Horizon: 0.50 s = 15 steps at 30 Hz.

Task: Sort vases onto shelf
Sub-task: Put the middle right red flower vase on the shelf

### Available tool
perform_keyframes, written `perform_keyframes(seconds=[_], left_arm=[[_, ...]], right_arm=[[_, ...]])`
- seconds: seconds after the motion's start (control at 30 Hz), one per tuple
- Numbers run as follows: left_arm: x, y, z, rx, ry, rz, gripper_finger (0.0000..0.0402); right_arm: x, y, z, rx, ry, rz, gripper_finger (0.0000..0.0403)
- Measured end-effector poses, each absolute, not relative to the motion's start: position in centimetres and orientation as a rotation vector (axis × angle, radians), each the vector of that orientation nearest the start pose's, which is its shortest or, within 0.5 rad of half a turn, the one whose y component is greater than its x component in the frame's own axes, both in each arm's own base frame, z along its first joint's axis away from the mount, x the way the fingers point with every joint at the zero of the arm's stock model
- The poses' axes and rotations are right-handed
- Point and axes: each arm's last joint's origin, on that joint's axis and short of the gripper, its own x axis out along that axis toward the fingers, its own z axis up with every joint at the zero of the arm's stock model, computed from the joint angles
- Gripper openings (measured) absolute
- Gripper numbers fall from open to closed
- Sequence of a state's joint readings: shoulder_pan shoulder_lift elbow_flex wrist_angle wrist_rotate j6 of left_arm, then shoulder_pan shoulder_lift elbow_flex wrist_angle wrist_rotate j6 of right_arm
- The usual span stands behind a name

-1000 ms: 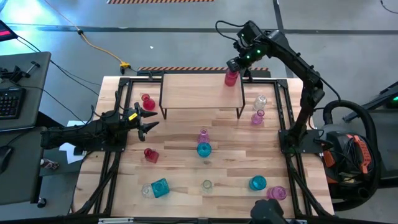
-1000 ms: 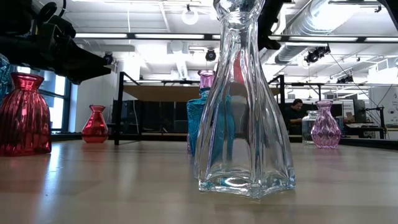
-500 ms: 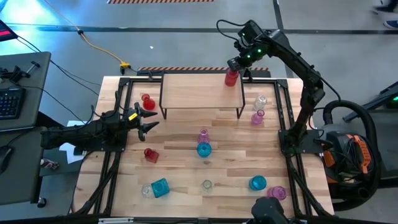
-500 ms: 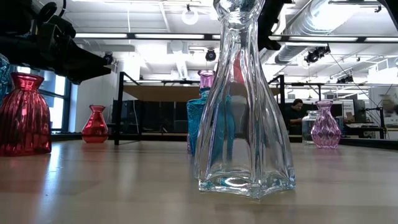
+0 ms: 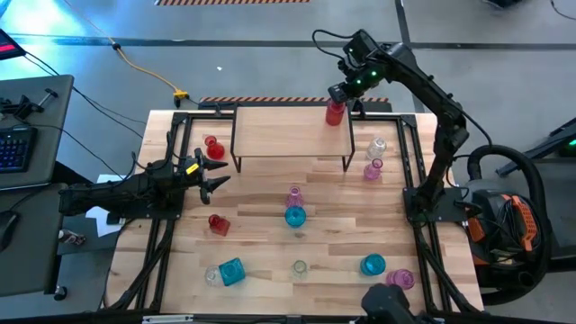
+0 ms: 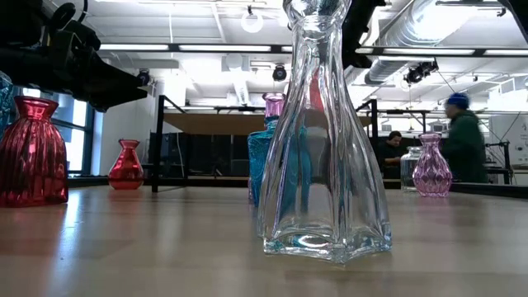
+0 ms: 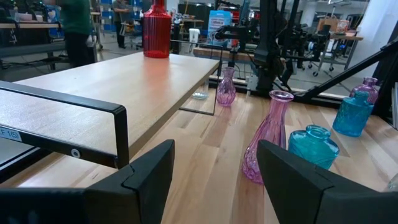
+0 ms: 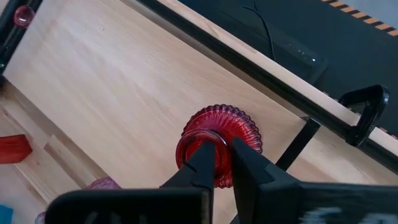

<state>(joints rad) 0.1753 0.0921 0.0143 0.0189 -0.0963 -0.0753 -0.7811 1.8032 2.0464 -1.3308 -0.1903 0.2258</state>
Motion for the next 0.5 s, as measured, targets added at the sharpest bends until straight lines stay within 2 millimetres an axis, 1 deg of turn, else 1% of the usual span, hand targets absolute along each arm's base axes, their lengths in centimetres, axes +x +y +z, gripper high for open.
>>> perform_keyframes(seconds=[0.1, 0.5], left_arm=[[10.04, 2.06, 16.29, -0.077, 0.049, 0.274, 0.0221], [10.04, 2.06, 16.29, -0.077, 0.049, 0.273, 0.0221]], right_arm=[[25.21, -24.24, 39.15, 0.713, 0.924, -0.649, 0.0029], [25.21, -24.45, 39.15, 0.713, 0.913, -0.655, 0.0035]])
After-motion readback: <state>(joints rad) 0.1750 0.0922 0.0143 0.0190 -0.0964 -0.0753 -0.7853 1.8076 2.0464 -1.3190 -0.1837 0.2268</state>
